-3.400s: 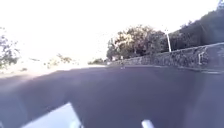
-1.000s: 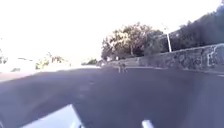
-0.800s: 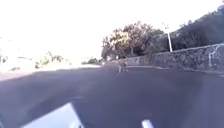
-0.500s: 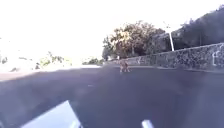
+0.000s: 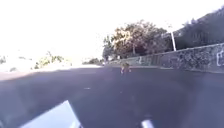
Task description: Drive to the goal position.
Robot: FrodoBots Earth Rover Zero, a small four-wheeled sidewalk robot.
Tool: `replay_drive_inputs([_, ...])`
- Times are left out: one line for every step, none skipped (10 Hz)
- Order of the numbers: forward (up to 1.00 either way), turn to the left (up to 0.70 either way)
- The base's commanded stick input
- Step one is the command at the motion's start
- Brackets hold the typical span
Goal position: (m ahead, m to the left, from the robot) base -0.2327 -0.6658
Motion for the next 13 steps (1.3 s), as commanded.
replay_drive_inputs([0.70,0.00])
replay_drive_inputs([0.70,0.00])
replay_drive_inputs([0.70,0.00])
replay_drive_inputs([0.70,0.00])
replay_drive_inputs([0.70,0.00])
replay_drive_inputs([0.70,0.00])
replay_drive_inputs([0.70,0.00])
replay_drive_inputs([0.70,0.17])
replay_drive_inputs([0.70,0.27])
replay_drive_inputs([0.70,0.00])
replay_drive_inputs([0.70,0.00])
replay_drive_inputs([0.70,0.00])
replay_drive_inputs([0.70,0.00])
